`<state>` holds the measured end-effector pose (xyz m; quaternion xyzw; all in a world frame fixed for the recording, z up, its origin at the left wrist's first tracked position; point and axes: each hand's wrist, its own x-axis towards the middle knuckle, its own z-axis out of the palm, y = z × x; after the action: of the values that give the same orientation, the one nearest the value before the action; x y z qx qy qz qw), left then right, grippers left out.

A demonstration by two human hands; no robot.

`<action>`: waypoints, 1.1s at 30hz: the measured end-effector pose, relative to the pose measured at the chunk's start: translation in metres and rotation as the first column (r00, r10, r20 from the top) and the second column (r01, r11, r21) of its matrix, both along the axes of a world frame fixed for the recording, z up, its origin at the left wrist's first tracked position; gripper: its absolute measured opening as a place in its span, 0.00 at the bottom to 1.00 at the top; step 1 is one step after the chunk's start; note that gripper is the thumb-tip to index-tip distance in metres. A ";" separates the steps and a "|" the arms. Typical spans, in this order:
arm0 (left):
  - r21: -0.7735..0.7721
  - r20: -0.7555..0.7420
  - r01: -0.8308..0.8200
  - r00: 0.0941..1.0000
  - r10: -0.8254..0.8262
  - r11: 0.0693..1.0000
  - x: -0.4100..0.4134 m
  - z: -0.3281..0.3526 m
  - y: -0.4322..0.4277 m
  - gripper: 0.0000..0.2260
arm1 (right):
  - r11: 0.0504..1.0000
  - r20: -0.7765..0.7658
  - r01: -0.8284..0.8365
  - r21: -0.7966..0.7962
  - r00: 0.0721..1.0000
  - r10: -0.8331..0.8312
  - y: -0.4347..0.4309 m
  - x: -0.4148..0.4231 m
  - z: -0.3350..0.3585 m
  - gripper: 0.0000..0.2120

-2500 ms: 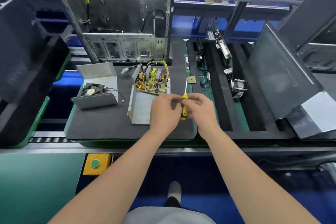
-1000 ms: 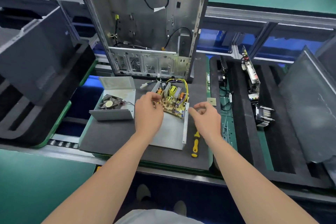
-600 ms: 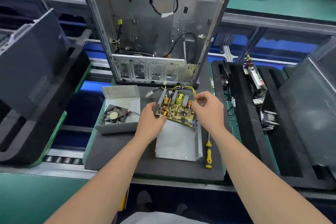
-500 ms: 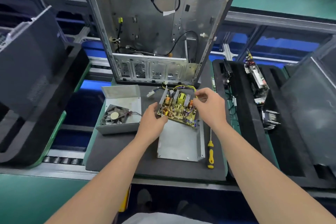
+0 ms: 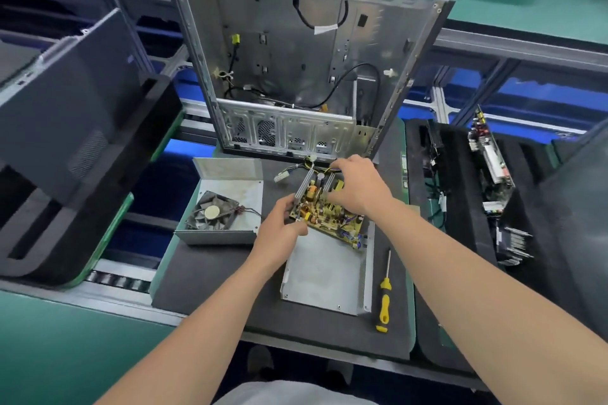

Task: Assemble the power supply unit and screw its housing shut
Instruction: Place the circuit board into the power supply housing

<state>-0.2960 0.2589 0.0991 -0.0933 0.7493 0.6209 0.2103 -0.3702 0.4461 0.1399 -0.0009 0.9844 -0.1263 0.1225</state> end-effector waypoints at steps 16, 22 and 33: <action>0.091 -0.020 -0.070 0.997 0.072 0.993 0.000 -0.006 0.002 0.32 | 0.998 0.115 -0.049 0.050 0.992 0.043 0.000 -0.012 -0.003 0.24; 0.160 0.001 -0.062 0.998 0.062 0.985 0.002 0.003 0.002 0.35 | 0.999 0.104 -0.044 0.018 0.994 0.042 0.007 -0.012 -0.001 0.19; 0.181 -0.189 0.036 0.982 -0.002 0.983 0.005 -0.005 -0.010 0.44 | 0.987 0.039 -0.049 -0.156 0.998 0.056 0.021 -0.006 -0.005 0.25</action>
<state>-0.2913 0.2486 0.0945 -0.0072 0.7063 0.6914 0.1521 -0.3763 0.4674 0.1352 -0.0335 0.9684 -0.1989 0.1464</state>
